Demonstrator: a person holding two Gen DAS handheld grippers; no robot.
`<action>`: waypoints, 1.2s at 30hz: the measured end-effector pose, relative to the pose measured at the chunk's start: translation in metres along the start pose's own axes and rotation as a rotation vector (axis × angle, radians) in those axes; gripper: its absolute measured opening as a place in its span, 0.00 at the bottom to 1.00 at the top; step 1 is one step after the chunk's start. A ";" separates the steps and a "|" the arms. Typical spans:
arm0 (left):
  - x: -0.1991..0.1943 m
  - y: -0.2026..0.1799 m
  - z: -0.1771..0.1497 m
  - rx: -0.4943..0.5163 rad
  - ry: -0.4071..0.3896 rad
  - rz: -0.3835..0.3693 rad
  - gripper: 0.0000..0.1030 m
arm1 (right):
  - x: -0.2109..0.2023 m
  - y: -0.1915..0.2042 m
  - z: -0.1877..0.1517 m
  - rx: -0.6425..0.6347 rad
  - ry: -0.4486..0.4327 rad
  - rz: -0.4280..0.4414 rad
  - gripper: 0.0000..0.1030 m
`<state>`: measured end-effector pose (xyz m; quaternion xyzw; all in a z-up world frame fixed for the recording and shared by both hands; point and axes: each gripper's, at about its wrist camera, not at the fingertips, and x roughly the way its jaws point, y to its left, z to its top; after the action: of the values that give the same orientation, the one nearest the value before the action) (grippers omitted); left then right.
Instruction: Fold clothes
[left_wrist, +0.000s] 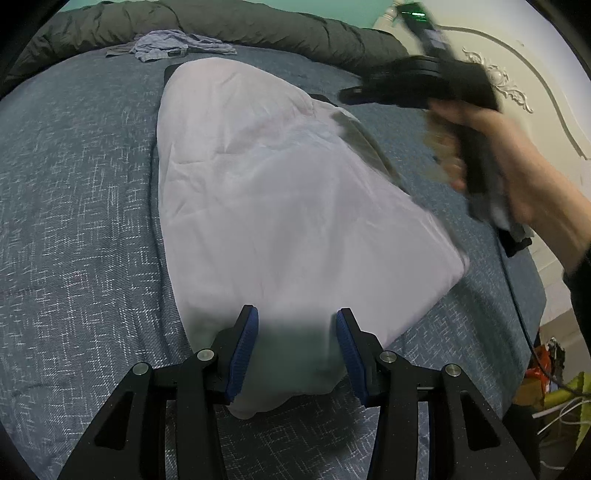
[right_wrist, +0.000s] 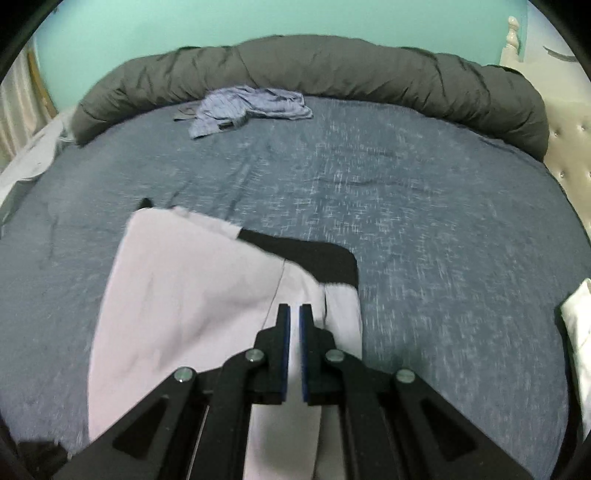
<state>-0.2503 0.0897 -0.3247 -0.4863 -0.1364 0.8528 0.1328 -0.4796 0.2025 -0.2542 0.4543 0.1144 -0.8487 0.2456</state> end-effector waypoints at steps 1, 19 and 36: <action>-0.002 -0.002 0.000 0.003 -0.004 0.007 0.46 | -0.007 0.000 -0.005 -0.003 -0.007 0.011 0.03; -0.031 0.063 -0.021 -0.088 -0.040 0.050 0.55 | -0.054 -0.006 -0.111 0.095 0.054 0.108 0.39; -0.006 0.098 -0.025 -0.290 0.009 -0.091 0.67 | -0.030 -0.050 -0.155 0.260 0.161 0.232 0.70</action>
<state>-0.2353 -0.0012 -0.3678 -0.4975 -0.2795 0.8150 0.1005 -0.3805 0.3195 -0.3178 0.5586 -0.0298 -0.7833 0.2711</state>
